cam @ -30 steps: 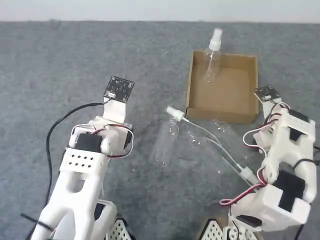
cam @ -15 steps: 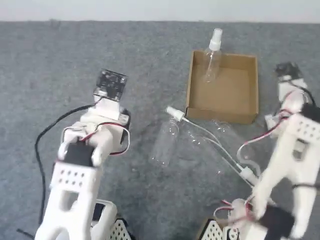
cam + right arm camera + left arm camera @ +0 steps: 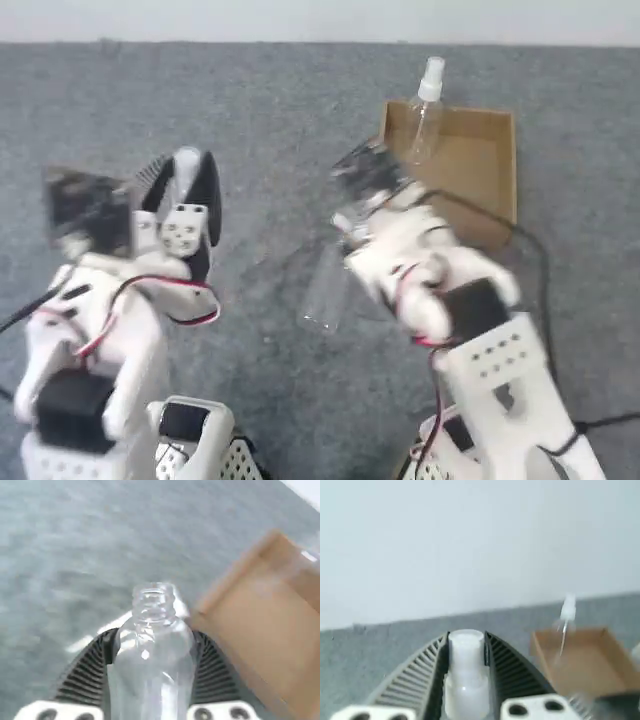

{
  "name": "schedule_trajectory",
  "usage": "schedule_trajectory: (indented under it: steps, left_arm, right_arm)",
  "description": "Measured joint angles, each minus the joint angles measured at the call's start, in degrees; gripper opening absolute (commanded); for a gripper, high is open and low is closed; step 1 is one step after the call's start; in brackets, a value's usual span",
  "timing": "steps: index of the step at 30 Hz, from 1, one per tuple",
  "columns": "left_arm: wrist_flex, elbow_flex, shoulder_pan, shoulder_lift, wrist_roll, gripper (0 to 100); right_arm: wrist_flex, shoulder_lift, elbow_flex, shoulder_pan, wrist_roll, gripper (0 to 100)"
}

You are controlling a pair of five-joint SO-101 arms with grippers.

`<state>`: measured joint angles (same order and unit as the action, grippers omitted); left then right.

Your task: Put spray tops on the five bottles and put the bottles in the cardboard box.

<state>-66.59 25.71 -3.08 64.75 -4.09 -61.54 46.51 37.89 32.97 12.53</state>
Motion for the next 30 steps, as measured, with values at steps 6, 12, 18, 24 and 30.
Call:
schedule_trajectory:
  steps: [6, 12, 18, 24, 30]
  left_arm:
    - [6.0, -4.1, 0.0, 1.1, -4.1, 1]
    - [11.9, -4.0, 0.0, 1.0, -9.1, 1]
    - [16.3, -4.1, -0.1, -6.3, -12.3, 1]
    - [18.5, -4.0, -0.1, -11.5, -13.0, 1]
    - [18.5, -4.0, -1.6, -12.6, -14.6, 1]
  right_arm:
    - [11.3, 0.0, 8.6, 7.5, -3.1, 0.6]
    - [14.7, 0.0, 11.5, 9.6, 1.0, 0.6]
    - [22.6, 1.6, 16.7, 11.3, -1.8, 0.6]
    - [30.9, 8.1, 25.4, 11.6, -3.2, 0.6]
    - [31.2, 12.8, 27.5, 11.9, -3.3, 0.6]
